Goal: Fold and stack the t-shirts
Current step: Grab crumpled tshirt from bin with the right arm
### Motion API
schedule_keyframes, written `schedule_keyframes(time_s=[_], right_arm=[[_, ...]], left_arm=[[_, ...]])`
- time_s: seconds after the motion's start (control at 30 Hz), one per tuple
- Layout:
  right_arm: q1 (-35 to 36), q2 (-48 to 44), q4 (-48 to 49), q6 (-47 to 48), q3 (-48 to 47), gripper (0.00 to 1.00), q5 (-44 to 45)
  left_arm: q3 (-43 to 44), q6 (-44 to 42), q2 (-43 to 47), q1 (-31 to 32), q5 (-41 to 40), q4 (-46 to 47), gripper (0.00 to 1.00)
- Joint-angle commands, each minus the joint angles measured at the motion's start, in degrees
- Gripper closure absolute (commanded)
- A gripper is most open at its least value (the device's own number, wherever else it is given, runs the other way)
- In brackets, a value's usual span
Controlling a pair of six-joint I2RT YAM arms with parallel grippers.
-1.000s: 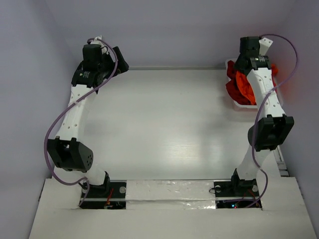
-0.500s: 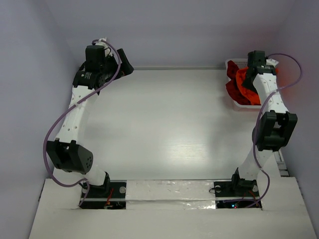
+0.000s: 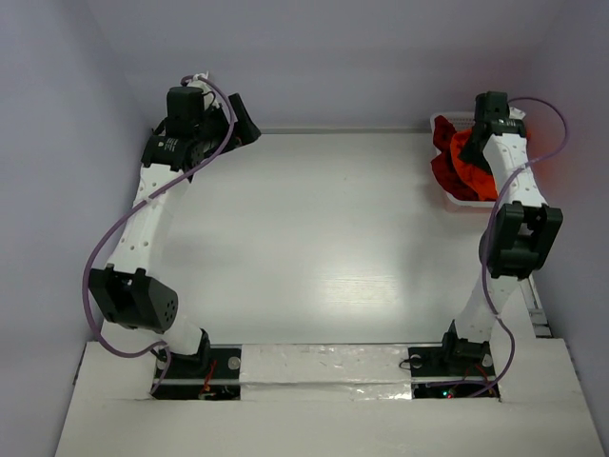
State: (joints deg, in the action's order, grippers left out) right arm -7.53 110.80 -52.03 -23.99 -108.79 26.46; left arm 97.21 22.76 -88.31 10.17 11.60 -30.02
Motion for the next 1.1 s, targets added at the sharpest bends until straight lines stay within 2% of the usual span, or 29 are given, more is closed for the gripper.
schedule_keyframes(time_s=[0.0, 0.23, 0.4, 0.77, 0.87, 0.9, 0.97, 1.03, 1.07], right_arm=[[-0.2, 0.6, 1.4, 1.0, -2.7, 0.4, -2.7], [-0.2, 2.0, 1.0, 1.2, -5.9, 0.41, -3.5], [-0.2, 3.4, 0.4, 1.2, -7.2, 0.48, -1.7], [-0.2, 7.1, -0.2, 1.1, -10.7, 0.5, -0.3], [-0.2, 7.3, -0.5, 1.0, -11.2, 0.61, 0.3], [-0.2, 7.3, -0.7, 0.8, -11.3, 0.73, 0.8], [-0.2, 7.1, -0.8, 0.4, -11.4, 0.86, 1.5], [-0.2, 6.8, -1.0, 0.3, -11.6, 0.92, 1.8], [-0.7, 6.8, -1.0, 0.1, -11.7, 0.99, 1.9]], left_arm=[[0.8, 0.4, -0.2, 0.6, 0.8, 1.5, 0.01], [-0.6, 0.8, -0.8, 1.8, 0.9, 2.5, 0.01], [-0.5, 0.4, -0.9, 1.8, 0.5, 2.2, 0.01], [-1.6, -0.7, 0.1, 1.8, 0.3, 1.5, 0.01], [-2.0, -0.6, 0.2, 1.8, 0.4, 1.5, 0.01], [-2.0, -0.5, 0.2, 1.8, 0.4, 1.5, 0.01], [-2.3, -0.4, 0.2, 1.8, 0.6, 1.7, 0.01], [-2.5, -0.3, 0.3, 1.8, 0.8, 1.9, 0.01], [-2.5, -0.2, 0.3, 1.8, 0.8, 2.0, 0.01]])
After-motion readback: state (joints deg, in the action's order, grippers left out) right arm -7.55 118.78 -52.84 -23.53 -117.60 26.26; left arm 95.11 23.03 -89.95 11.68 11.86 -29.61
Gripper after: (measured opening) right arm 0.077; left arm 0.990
